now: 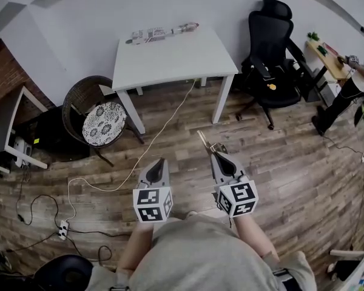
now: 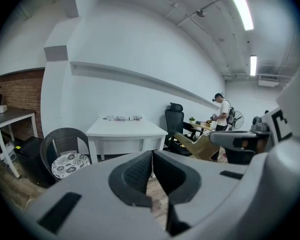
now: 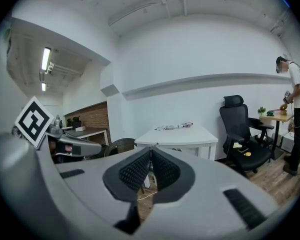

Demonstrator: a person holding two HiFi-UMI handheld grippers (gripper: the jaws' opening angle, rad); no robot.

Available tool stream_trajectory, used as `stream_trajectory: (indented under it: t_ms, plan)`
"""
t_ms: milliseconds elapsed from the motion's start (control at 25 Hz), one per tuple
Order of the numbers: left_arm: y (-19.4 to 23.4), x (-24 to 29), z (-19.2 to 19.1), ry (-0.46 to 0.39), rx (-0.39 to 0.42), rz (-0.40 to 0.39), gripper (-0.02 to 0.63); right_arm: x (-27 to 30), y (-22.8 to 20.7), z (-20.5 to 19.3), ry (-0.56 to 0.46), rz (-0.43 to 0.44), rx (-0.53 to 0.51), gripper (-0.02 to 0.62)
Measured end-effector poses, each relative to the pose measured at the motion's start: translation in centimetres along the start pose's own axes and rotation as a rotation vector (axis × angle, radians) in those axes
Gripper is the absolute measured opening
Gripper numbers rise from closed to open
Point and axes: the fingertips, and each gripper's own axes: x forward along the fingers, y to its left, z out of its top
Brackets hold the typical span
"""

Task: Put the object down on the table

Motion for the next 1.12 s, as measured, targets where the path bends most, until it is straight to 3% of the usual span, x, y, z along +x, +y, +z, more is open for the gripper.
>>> stream_trajectory:
  t_ms: [760, 1120]
  plan:
    - [-1.2, 0.1, -0.9, 0.01, -0.03, 0.029, 0.009, -0.1, -1.0, -0.2, 0.014, 0.036, 0.0, 0.009]
    - [-1.6, 2.3, -0.9, 0.025, -0.024, -0.001, 0.009, 0.8, -2.1, -0.3, 0.008, 0.024, 0.024, 0.009]
